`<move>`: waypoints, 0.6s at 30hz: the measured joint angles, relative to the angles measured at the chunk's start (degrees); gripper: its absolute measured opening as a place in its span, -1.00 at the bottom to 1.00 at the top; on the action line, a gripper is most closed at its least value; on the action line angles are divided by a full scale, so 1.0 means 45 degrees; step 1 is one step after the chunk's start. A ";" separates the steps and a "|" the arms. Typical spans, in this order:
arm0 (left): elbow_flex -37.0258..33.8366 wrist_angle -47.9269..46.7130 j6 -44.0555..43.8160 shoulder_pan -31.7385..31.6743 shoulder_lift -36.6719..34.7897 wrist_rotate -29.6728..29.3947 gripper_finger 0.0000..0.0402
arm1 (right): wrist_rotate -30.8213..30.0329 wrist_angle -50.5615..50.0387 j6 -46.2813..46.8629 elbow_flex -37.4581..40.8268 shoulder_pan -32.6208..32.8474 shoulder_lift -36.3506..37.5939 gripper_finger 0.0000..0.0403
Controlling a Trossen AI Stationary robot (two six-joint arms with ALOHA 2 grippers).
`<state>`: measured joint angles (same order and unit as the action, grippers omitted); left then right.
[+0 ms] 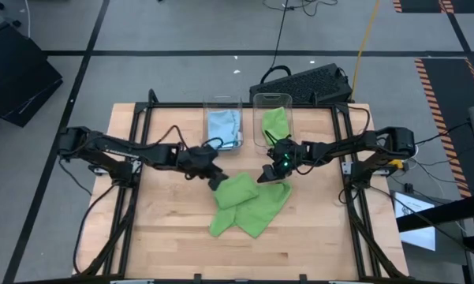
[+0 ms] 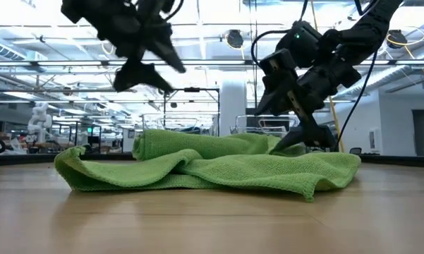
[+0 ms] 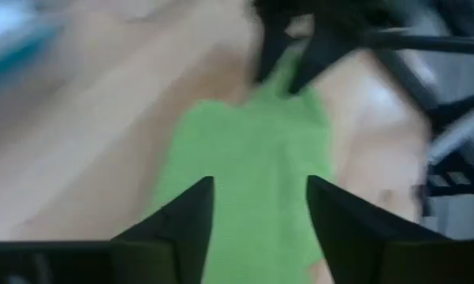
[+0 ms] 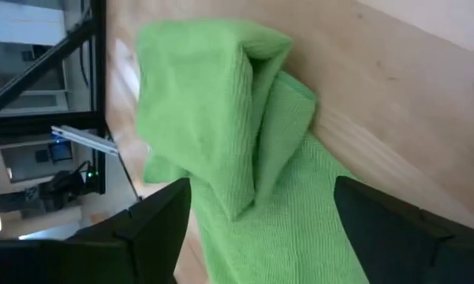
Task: Fold microfiber towels
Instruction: Stack the folded green microfiber towel on top of the other green microfiber towel in the right transparent bin
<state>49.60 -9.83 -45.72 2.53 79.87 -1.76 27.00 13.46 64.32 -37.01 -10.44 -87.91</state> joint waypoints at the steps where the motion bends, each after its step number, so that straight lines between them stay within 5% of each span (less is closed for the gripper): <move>1: 0.0026 0.0559 -0.0038 0.0181 0.0251 -0.0002 -0.05 | 0.0000 -0.0047 -0.0025 0.0000 0.0000 -0.0025 0.52; 9: 0.0021 0.1197 -0.1307 0.1099 0.2062 -0.0070 -0.57 | -0.0316 0.0566 0.0028 -0.0020 0.0029 -0.0385 0.52; 18: 0.0012 0.1282 -0.1338 0.1207 0.3970 -0.0200 -0.81 | 0.0288 0.0540 -0.0172 -0.1022 0.0109 -0.2343 0.57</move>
<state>49.66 -4.06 -51.74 7.96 97.74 -2.66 28.30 15.89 63.54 -41.61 -9.95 -98.45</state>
